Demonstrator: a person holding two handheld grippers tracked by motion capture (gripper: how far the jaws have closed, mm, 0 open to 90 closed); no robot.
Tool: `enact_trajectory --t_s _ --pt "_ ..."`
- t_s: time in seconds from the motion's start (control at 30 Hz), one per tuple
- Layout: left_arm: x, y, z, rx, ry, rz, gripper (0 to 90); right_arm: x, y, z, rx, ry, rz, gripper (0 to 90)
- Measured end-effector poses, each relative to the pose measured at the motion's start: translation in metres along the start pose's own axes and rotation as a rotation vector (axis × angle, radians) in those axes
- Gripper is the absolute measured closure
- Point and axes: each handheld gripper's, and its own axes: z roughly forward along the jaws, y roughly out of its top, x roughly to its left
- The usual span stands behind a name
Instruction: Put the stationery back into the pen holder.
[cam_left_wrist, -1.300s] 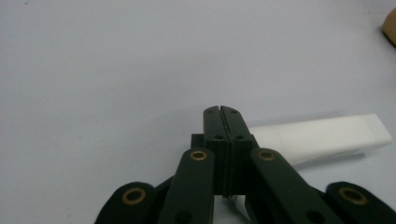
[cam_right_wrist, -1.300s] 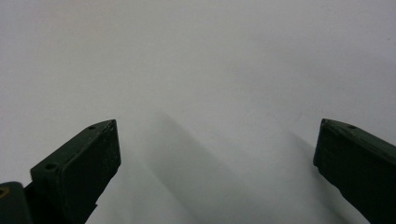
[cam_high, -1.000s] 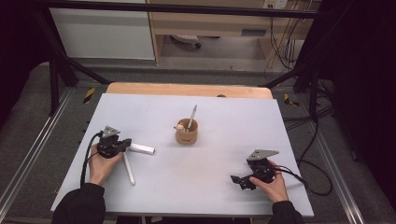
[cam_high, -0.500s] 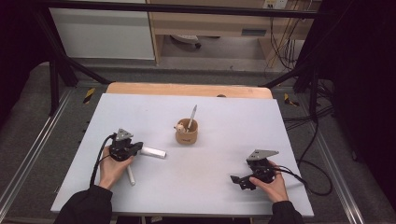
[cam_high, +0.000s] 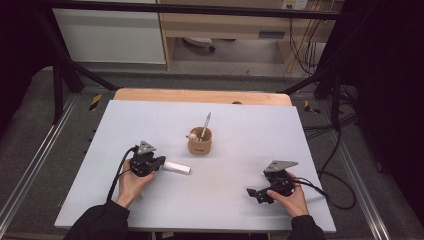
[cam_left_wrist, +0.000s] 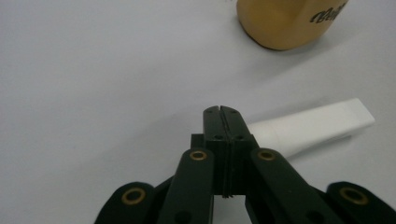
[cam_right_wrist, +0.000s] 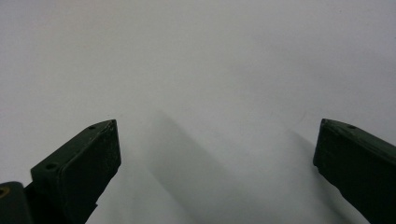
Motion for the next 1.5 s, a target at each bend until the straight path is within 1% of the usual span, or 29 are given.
enact_trajectory --t_s 0.17,0.27,0.37,0.57,0.63,0.73,0.83,0.9,0.97,1.1,1.17,1.23,1.3,1.37,1.43,1.47,1.5 --pt "-0.016 0.003 0.005 0.006 -0.02 0.013 89.2 0.0 0.0 0.0 0.0 -0.001 0.002 1.5" --pt "-0.026 0.004 0.007 0.01 -0.025 0.024 89.1 0.0 0.0 -0.001 -0.004 -0.004 -0.001 1.5" --pt "-0.035 0.006 0.01 0.013 -0.031 0.022 89.1 0.0 0.0 -0.001 -0.004 -0.004 0.0 1.5" --pt "-0.052 0.008 0.015 0.018 -0.038 0.036 89.1 0.0 0.0 -0.001 -0.006 -0.004 0.001 1.5" --pt "-0.057 0.009 0.017 0.018 -0.043 0.036 89.1 0.0 0.0 -0.001 -0.002 -0.002 0.002 1.5" --pt "-0.064 0.01 0.019 0.02 -0.053 0.048 89.1 0.0 0.0 -0.001 -0.002 -0.001 -0.001 1.5" --pt "-0.071 0.011 0.02 0.018 -0.067 0.066 89.0 0.0 0.0 -0.001 0.0 -0.001 0.0 1.5" --pt "-0.072 0.011 0.02 0.018 -0.072 0.077 88.8 0.0 0.0 -0.001 0.0 -0.001 0.001 1.5" --pt "-0.071 0.011 0.018 0.014 -0.08 0.077 88.3 0.0 0.0 -0.001 -0.001 -0.003 0.0 1.5" --pt "-0.064 0.013 0.004 0.0 -0.082 0.116 88.2 0.0 0.0 -0.001 -0.004 -0.004 -0.001 1.5" --pt "-0.058 0.012 -0.005 -0.013 -0.096 0.127 87.0 0.0 0.0 -0.001 -0.002 0.0 0.0 1.5" --pt "-0.051 0.012 -0.014 -0.018 -0.094 0.137 84.9 0.001 0.0 -0.001 -0.002 0.001 -0.003 1.5" --pt "-0.042 0.01 -0.023 -0.038 -0.101 0.147 82.3 0.001 0.0 -0.001 -0.004 0.0 -0.003 1.5" --pt "-0.033 0.008 -0.031 -0.05 -0.092 0.153 78.1 0.001 0.001 -0.001 -0.002 -0.001 -0.002 1.4" --pt "-0.023 0.005 -0.039 -0.062 -0.087 0.139 73.1 0.001 0.002 -0.002 -0.004 0.003 -0.015 1.3" --pt "-0.018 0.003 -0.043 -0.072 -0.086 0.131 71.2 0.002 0.003 -0.002 0.0 0.008 -0.01 1.3" --pt "-0.012 0.002 -0.046 -0.072 -0.084 0.124 68.1 0.003 0.004 -0.001 0.0 0.006 -0.018 1.3"
